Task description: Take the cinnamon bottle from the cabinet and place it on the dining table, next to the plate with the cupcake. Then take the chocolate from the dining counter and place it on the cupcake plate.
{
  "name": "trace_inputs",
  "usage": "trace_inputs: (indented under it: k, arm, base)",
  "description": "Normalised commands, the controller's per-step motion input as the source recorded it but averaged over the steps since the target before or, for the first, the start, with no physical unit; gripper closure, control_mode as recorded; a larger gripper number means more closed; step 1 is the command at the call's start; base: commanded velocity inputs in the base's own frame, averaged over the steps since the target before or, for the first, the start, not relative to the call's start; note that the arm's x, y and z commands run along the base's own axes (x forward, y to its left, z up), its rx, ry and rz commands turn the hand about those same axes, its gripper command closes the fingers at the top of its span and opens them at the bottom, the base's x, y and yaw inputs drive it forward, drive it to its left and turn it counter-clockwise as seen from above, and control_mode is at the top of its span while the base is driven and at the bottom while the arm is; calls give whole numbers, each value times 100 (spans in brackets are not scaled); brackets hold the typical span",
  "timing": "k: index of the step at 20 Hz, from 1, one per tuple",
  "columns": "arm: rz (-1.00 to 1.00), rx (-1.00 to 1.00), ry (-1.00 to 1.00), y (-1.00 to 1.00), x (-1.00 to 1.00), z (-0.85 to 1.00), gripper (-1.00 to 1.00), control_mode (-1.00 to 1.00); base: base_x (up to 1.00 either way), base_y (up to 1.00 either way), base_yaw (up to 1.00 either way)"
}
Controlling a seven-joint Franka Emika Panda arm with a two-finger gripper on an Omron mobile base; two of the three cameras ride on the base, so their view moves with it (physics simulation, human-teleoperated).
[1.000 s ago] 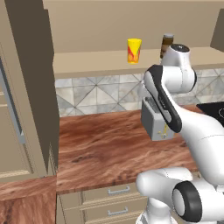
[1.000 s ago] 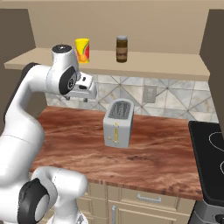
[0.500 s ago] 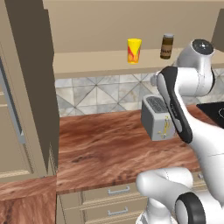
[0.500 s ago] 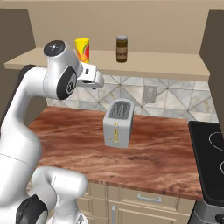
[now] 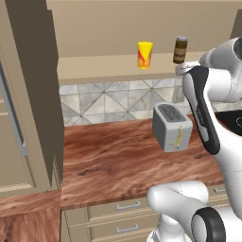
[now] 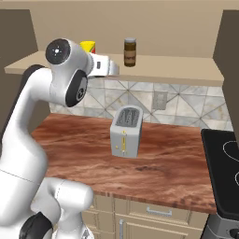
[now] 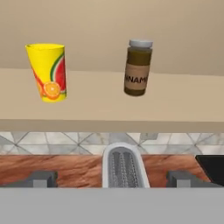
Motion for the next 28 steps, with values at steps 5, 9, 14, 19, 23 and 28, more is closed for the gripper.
trace_inputs:
  k: [5,9,14,19,23,28]
  arm:
    - [-6,0,-19,-30,1,45,-100,-100]
    - [-15,0,-10,-16,24,4,-100,-100]
    - [-14,2,0,0,58,0,-100,-100]
    - [1,7,0,0,1,10,-100,-100]
    - [3,10,0,0,3,30,-100,-100]
    - [6,7,3,-9,40,7,-100,-100]
  base:
    - [0,0,0]
    - [0,0,0]
    - [0,0,0]
    - [0,0,0]
    - [0,0,0]
    - [0,0,0]
